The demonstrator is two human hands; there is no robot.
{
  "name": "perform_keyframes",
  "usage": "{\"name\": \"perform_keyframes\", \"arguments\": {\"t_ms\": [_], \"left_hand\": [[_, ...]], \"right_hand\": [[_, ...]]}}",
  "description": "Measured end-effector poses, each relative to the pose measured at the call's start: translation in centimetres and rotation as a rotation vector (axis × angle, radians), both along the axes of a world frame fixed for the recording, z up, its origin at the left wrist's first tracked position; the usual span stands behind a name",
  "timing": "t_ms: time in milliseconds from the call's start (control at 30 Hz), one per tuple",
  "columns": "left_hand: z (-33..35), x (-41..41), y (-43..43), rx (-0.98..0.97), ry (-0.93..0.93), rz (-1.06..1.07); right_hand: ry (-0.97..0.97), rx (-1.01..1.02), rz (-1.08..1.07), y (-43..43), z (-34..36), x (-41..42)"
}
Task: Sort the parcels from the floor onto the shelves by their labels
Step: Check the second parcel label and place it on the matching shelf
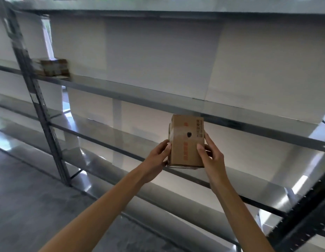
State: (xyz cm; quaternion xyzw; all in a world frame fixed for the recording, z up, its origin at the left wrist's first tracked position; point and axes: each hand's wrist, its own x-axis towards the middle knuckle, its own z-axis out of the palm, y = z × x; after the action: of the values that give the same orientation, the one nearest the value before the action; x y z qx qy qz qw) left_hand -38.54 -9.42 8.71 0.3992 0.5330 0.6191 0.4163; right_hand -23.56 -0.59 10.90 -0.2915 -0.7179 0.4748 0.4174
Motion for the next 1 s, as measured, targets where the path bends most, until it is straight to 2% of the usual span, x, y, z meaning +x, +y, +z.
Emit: {"name": "perform_keyframes", "arguments": {"t_ms": [600, 833, 1000], "left_hand": [[5.7, -16.0, 12.6, 0.066, -0.081, -0.023], [7.4, -22.6, 14.5, 0.047, -0.062, -0.173], [8.3, -27.5, 15.3, 0.038, -0.061, -0.263]], "right_hand": [[0.212, 0.056, 0.022, 11.5, 3.8, -13.8], [0.289, 0.021, 0.021, 12.5, 5.2, -19.3], [0.381, 0.035, -0.089, 11.5, 5.5, -24.6]]}}
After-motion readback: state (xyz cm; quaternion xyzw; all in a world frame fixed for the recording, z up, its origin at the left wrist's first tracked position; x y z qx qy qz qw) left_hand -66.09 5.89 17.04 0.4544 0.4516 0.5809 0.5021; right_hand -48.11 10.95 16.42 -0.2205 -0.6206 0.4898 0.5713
